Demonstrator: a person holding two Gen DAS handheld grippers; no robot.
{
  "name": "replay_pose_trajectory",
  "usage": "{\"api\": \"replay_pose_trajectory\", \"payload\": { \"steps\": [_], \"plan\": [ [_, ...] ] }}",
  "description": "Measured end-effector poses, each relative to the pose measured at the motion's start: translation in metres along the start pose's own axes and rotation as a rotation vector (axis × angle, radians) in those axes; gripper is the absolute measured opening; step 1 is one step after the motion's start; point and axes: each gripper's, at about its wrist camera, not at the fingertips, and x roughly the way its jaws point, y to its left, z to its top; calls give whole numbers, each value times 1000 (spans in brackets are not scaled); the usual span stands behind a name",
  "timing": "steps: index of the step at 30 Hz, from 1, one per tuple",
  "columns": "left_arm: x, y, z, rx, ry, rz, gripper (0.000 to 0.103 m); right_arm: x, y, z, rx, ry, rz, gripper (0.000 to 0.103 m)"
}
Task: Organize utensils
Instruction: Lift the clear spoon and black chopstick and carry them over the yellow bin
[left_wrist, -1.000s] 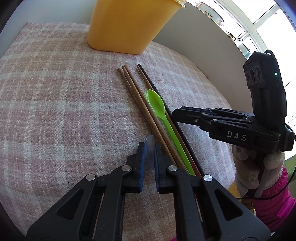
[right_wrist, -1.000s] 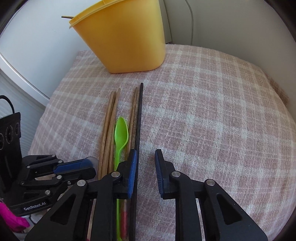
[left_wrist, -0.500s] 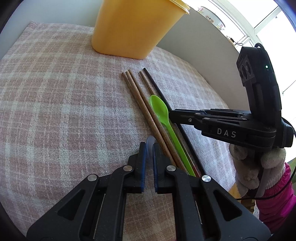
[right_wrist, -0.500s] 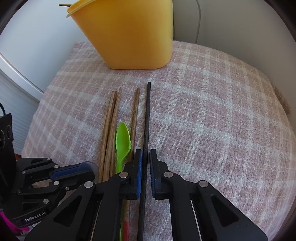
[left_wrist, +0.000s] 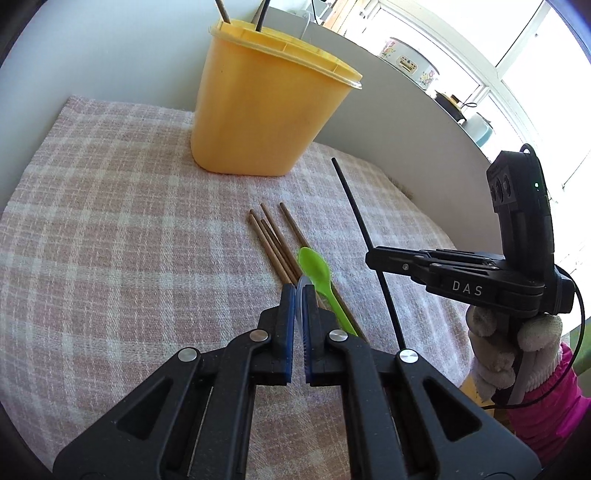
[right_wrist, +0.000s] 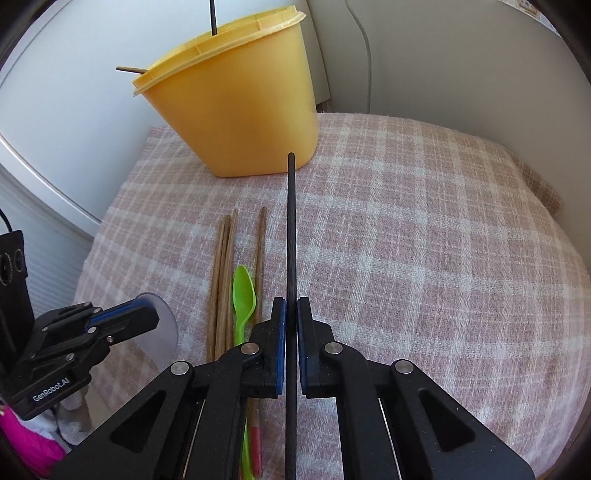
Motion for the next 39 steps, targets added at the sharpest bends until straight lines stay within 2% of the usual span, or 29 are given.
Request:
{"api": "replay_pose_trajectory", "payload": {
  "steps": [6, 10, 12, 14, 18, 21, 22, 23, 24, 31, 39],
  "plan": [
    [-11, -6, 17, 12, -46, 13, 1, -17, -3, 5, 12, -59, -9, 4],
    [-5, -2, 21, -9, -7, 13, 1, -20, -4, 5, 12, -65, -14, 4],
    [4, 2, 20, -37, 58, 21, 9, -20, -4, 4, 11, -66, -14, 4],
    [14, 7, 16, -51, 96, 13, 31, -19, -4, 3, 14, -64, -12, 4],
    [34, 11, 5, -49, 155, 3, 32, -17, -5, 1, 18, -59, -10, 4],
    [45, 11, 1, -28, 161, 7, 32, -18, -5, 0, 14, -61, -11, 4],
    [49, 11, -1, -21, 159, 8, 28, -18, -5, 0, 15, -62, -11, 4],
    [50, 11, -3, -6, 147, 13, 14, -18, -6, 0, 16, -64, -12, 4],
    [51, 9, -5, 17, 137, 20, 6, -18, -6, 0, 17, -65, -12, 4],
    [41, 0, -2, 41, 84, -5, 2, -22, -10, 0, 39, -79, -23, 4],
    [2, -4, 27, 82, -42, 24, 1, -38, -5, 4, 21, -145, -51, 4]
  ]
}}
